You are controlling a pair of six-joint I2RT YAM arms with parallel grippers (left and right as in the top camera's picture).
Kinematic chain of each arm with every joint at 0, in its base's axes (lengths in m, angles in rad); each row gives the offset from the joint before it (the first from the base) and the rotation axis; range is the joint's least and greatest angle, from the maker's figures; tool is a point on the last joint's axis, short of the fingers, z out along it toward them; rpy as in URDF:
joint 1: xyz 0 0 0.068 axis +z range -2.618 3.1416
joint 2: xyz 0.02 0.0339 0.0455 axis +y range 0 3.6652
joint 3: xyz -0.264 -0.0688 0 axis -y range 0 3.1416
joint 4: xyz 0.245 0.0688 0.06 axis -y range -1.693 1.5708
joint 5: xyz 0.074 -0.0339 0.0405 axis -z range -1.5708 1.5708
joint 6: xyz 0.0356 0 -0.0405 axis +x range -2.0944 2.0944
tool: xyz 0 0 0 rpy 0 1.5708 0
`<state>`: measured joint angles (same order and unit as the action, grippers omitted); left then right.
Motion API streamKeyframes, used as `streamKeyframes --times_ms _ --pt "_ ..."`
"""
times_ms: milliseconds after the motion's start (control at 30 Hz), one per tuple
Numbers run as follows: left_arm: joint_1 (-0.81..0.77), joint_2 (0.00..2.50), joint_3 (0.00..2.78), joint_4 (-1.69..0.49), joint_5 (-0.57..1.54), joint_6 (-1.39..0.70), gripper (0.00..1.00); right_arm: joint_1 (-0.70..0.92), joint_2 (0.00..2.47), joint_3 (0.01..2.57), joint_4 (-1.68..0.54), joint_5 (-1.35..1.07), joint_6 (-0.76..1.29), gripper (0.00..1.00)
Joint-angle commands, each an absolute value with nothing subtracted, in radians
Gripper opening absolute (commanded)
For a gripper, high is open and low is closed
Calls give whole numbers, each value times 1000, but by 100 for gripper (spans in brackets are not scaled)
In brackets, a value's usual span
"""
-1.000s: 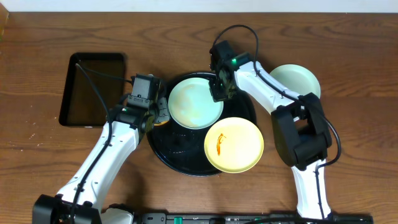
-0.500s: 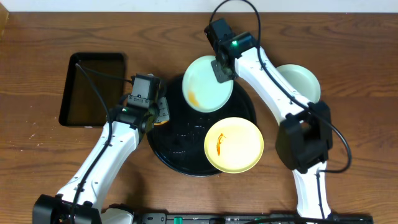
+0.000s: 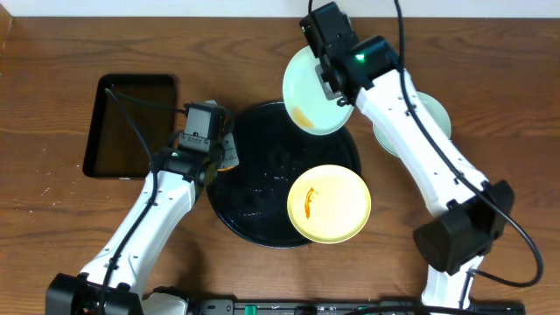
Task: Clean dirty plates on tray and stack at the side
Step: 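Lift the light-blue plate with the right gripper off the round tray, then move the sponge with the left gripper over the black rectangular tray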
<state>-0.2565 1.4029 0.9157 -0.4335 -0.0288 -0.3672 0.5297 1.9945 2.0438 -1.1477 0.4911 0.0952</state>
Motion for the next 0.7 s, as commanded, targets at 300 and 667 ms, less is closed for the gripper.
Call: streamKeyframes --times_ms 300,667 --pt "-250 1405 905 -380 89 -380 8 543 1975 2059 -1223 242 94 1" --pt "-210 1385 918 -300 20 -360 8 477 1977 2057 -1262 196 108 1"
